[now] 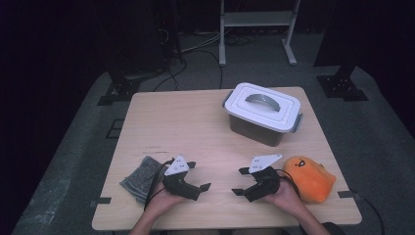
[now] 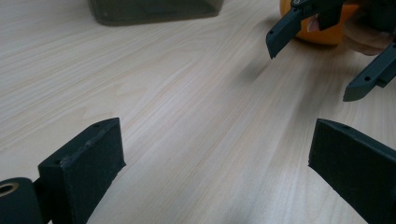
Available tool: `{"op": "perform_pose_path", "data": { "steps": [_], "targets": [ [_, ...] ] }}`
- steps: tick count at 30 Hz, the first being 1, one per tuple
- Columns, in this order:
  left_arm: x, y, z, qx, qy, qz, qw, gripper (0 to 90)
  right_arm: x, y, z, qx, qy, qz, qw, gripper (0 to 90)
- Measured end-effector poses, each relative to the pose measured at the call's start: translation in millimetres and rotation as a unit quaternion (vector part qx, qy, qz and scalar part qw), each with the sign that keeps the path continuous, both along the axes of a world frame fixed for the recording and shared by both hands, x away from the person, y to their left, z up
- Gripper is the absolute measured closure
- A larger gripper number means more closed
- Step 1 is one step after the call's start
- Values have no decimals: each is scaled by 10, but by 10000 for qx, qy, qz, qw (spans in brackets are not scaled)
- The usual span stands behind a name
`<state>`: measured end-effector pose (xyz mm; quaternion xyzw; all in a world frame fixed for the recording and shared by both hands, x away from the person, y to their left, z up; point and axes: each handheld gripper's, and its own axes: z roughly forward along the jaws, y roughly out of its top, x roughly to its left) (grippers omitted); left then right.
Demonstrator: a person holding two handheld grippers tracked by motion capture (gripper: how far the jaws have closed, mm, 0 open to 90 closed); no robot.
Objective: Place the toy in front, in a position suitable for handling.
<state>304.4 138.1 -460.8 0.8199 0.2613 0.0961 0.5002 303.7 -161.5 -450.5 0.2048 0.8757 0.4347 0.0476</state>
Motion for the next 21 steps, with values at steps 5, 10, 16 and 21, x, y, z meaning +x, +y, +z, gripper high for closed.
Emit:
{"op": "perform_pose_path", "data": {
  "steps": [5, 10, 16, 21],
  "targets": [
    [-6, -17, -6, 68, -4, -30, 10000, 25, -7, 1, 10, 48, 32, -7, 10000, 212],
    [1, -17, -12, 61, 7, -21, 10000, 25, -12, -3, 47, 133, 21, -27, 9999, 213],
    [7, -13, -18, 79, 14, -34, 10000, 25, -4, -6, 111, 218, 105, -42, 9997, 218],
    [3, -8, -16, 39, 2, 1, 10000, 25, 5, 2, 176, 164, 79, -12, 9998, 218]
  ]
}}
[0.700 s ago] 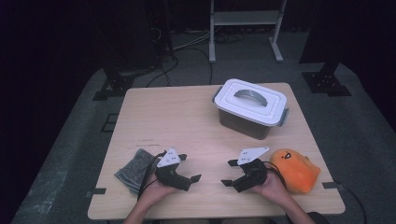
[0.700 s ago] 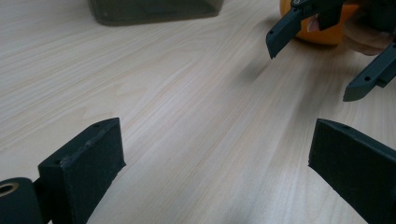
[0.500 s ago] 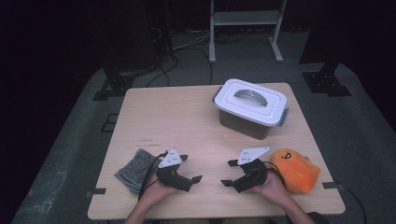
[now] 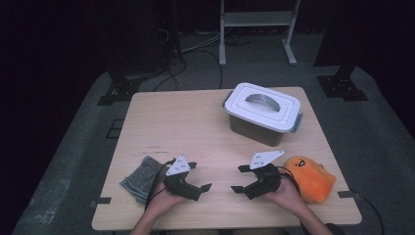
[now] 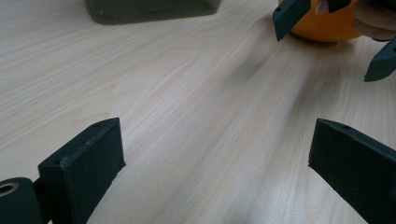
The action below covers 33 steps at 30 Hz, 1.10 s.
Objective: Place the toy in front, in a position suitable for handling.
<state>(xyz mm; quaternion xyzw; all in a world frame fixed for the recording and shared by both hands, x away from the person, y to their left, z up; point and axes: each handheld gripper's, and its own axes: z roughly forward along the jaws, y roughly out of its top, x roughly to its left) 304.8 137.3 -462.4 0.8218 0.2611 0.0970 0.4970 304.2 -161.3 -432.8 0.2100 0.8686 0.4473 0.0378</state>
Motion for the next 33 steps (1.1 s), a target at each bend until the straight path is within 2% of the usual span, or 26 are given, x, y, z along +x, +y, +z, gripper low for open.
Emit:
{"op": "perform_pose_path", "data": {
  "steps": [10, 19, 33],
  "targets": [
    [6, 10, 0, 33, -4, 19, 10000, 25, -5, -115, 181, -11, -43, -26, 10000, 217],
    [-8, -1, 4, 29, -13, 6, 10000, 24, -30, -314, 379, -79, -202, -162, 9996, 218],
    [-7, -2, 5, 39, -22, 1, 10000, 25, -49, -602, 526, -130, -259, -353, 9990, 218]
  ]
}}
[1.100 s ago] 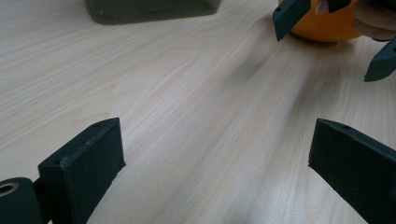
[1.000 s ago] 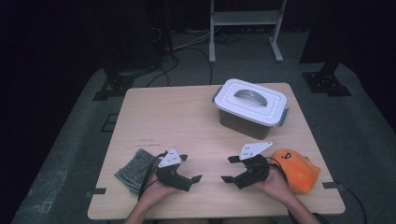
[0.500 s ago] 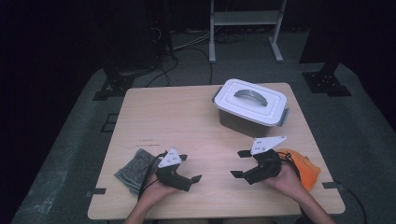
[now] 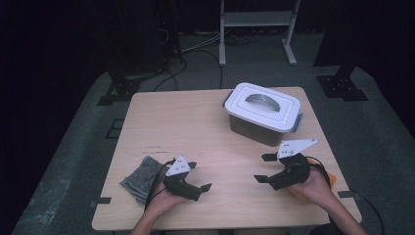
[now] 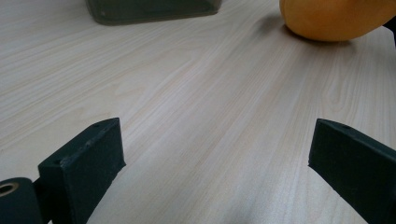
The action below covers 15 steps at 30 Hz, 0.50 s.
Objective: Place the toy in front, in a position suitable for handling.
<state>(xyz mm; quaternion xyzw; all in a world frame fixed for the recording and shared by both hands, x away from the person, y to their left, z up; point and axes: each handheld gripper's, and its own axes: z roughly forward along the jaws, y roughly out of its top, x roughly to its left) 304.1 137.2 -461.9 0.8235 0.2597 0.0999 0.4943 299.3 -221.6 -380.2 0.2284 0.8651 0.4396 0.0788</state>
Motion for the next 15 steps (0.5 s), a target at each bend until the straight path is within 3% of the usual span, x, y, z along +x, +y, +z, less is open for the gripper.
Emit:
{"op": "perform_pose_path", "data": {
  "steps": [7, 15],
  "targets": [
    [-1, 8, 5, 6, -4, 8, 10000, 25, -30, -154, 64, 27, -28, -61, 10000, 229],
    [-4, 1, 5, -3, -10, 4, 10000, 24, -69, -413, 139, 98, -84, -326, 9994, 229]
  ]
}}
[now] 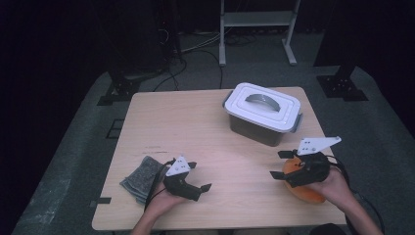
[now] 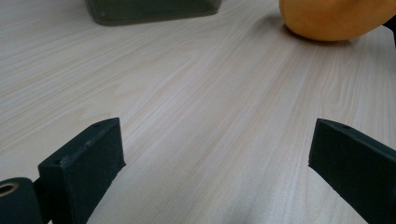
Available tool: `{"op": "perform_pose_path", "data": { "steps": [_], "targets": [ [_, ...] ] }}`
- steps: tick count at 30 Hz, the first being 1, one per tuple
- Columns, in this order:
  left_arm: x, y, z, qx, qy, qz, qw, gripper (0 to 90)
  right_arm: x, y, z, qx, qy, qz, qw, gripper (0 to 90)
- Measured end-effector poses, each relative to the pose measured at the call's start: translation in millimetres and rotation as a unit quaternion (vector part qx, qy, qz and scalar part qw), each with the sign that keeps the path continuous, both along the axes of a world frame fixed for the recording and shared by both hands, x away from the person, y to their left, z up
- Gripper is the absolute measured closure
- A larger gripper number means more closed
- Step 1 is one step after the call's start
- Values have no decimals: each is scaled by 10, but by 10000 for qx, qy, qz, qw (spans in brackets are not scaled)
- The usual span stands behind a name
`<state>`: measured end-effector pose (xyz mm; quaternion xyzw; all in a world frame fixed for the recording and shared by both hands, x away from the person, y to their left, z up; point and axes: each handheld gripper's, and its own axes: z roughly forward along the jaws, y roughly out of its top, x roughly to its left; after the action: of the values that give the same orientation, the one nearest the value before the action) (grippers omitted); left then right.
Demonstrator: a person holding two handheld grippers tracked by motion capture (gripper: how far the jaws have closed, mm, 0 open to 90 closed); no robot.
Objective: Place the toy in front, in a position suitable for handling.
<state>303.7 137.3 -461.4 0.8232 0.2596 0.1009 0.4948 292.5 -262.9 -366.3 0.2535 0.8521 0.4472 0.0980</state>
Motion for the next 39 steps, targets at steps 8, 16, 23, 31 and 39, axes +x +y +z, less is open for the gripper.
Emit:
{"op": "perform_pose_path", "data": {
  "steps": [8, 16, 23, 31, 39],
  "targets": [
    [3, -4, -4, 4, 11, 0, 10000, 24, -44, -229, 23, -9, -22, -205, 9998, 231],
    [3, -12, -9, 24, 24, -18, 10000, 24, -118, -485, -41, -19, 24, -460, 9989, 231],
    [2, -9, -8, 35, 24, -7, 10000, 24, -160, -683, -170, 8, 95, -755, 9971, 231],
    [0, -12, -10, 34, 33, -9, 10000, 25, -167, -859, -319, 90, 184, -1034, 9944, 280],
    [-3, -25, -17, 64, 38, -39, 10000, 25, -224, -897, -499, 224, 254, -1231, 9918, 423]
  ]
}}
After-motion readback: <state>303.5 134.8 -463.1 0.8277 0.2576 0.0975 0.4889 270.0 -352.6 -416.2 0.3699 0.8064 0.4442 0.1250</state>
